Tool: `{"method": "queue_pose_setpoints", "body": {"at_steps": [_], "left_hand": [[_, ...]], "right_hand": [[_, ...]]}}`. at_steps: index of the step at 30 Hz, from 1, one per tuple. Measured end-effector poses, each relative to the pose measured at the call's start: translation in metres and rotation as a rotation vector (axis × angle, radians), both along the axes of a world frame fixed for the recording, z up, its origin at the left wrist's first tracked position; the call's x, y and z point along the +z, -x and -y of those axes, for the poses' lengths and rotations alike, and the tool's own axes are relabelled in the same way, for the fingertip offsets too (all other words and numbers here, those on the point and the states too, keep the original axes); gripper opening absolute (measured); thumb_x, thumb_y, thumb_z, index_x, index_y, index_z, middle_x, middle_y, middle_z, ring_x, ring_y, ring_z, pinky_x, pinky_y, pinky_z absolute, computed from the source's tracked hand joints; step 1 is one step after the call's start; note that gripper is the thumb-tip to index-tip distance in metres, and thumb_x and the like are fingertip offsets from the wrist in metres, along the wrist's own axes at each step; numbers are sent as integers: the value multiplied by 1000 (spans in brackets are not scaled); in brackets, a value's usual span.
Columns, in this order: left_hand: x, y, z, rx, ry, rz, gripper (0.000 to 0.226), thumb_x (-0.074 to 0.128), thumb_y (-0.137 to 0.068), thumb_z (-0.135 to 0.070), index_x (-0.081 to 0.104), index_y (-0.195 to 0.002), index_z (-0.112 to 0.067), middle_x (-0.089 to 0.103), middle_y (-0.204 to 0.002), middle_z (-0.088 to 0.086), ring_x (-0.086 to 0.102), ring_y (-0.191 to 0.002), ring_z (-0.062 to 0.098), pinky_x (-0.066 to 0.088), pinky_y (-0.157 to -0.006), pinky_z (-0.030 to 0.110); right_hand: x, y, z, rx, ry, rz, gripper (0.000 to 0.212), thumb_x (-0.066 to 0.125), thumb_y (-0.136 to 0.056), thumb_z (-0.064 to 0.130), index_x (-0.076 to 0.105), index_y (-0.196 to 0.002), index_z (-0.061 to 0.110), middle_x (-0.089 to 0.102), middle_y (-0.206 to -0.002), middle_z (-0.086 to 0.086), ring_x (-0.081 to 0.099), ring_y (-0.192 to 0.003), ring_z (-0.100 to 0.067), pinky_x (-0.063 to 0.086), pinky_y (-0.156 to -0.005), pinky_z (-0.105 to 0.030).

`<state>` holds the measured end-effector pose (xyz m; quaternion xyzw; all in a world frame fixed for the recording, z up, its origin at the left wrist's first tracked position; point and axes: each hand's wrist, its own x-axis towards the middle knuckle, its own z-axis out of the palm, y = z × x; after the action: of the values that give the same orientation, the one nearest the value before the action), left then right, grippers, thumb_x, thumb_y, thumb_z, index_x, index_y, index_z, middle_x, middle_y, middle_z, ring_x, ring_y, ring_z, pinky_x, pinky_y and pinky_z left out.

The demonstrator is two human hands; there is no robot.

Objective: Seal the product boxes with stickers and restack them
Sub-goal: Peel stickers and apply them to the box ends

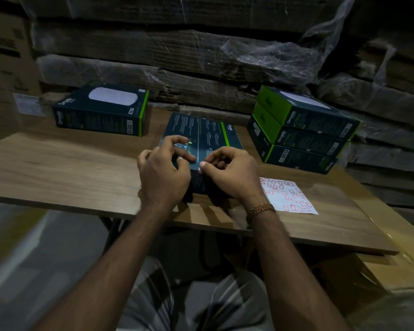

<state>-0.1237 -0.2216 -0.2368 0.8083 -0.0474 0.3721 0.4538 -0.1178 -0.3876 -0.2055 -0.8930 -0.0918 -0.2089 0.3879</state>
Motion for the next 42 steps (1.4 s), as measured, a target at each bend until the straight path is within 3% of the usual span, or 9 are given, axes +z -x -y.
{"method": "queue_pose_setpoints", "body": {"at_steps": [6, 12, 19, 22, 25, 28, 34, 42], "left_hand": [[0, 1, 0, -11, 25, 0, 41, 57, -95, -10, 60, -128, -34, 74, -90, -23, 62, -105, 1, 29, -113, 38], [-1, 1, 1, -8, 27, 15, 39, 56, -95, -10, 61, -127, -33, 75, -91, -22, 64, -104, 3, 26, -110, 33], [-1, 1, 1, -11, 23, 22, 39, 56, -95, -10, 61, -127, -32, 74, -91, -21, 64, -104, 3, 29, -112, 38], [-1, 1, 0, -12, 9, 30, 38, 55, -93, -18, 61, -127, -33, 74, -92, -22, 63, -104, 3, 26, -110, 35], [-3, -1, -1, -13, -7, 26, 37, 59, -93, -20, 60, -128, -33, 74, -93, -21, 62, -106, 2, 28, -113, 39], [-4, -1, -1, -8, -10, 23, 38, 57, -92, -22, 60, -128, -34, 74, -94, -21, 62, -106, 3, 27, -114, 38], [-4, -1, -1, -5, -8, 23, 37, 59, -94, -17, 60, -128, -33, 74, -94, -21, 62, -106, 3, 25, -111, 34], [-5, -1, 0, -7, -10, 12, 37, 57, -93, -21, 59, -128, -35, 74, -94, -22, 61, -105, 2, 29, -113, 41]], "right_hand": [[1, 1, -4, -15, 6, 3, 17, 87, -80, 39, 76, -88, 29, 69, -79, 14, 62, -75, 0, 46, -65, -16], [3, 1, -4, -28, -32, -32, 8, 85, -81, 29, 77, -84, 28, 69, -74, 15, 60, -68, 3, 47, -65, -17], [0, -3, -2, -33, -42, -17, 10, 75, -87, 19, 79, -85, 28, 72, -79, 12, 62, -73, -3, 58, -71, -28], [-2, -1, 0, 6, -47, -9, 4, 80, -89, 27, 77, -87, 29, 71, -80, 12, 62, -74, -2, 55, -68, -24], [-4, 2, 3, 40, 0, 14, 18, 86, -85, 45, 75, -90, 31, 69, -84, 14, 63, -80, -3, 50, -67, -18], [-7, 4, 3, 45, 57, 78, 28, 90, -79, 49, 74, -95, 31, 68, -94, 16, 61, -87, -1, 45, -69, -11], [-11, 5, 7, 89, 128, 160, 26, 88, -84, 42, 75, -102, 28, 64, -100, 17, 59, -92, 3, 44, -74, -5], [-5, 6, 17, 197, 111, 93, 21, 84, -89, 18, 76, -107, 23, 68, -107, 12, 62, -101, 0, 51, -82, -10]]}}
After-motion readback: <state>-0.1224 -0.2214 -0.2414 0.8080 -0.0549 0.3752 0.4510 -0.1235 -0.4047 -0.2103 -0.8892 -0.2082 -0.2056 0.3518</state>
